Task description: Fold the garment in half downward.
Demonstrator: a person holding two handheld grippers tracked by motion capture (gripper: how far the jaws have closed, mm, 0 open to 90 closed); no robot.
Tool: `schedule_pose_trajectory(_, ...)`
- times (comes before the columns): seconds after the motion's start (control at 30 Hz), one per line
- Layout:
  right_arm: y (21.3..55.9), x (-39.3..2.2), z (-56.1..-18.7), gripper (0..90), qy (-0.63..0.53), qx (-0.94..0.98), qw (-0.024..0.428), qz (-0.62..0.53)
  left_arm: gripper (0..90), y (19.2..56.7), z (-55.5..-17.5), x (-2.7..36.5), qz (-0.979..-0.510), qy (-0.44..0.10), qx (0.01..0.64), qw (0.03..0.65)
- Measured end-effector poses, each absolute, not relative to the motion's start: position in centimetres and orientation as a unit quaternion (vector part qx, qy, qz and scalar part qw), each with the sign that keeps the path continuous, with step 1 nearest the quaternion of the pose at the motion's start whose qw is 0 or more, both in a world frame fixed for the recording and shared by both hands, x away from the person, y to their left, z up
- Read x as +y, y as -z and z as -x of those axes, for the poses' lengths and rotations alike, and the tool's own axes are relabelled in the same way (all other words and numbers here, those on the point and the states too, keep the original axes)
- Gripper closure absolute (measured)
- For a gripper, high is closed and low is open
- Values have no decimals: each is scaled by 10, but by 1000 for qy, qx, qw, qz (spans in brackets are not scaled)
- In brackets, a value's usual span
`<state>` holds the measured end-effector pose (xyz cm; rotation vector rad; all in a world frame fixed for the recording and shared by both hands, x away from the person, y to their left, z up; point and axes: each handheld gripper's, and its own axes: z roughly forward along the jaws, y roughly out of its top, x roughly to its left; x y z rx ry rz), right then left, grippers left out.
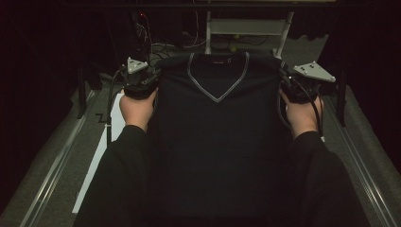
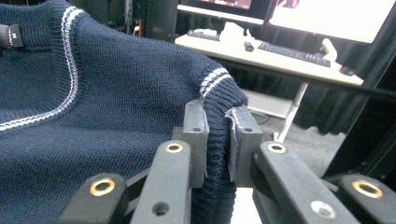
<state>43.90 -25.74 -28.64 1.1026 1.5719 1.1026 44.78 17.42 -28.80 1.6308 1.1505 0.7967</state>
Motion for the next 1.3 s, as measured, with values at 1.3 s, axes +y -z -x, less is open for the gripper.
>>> schedule_pose_trajectory(1.3, 376, -266, -315, 803, -460, 697, 410, -368, 720, 396, -327, 196, -723, -243, 419, 492)
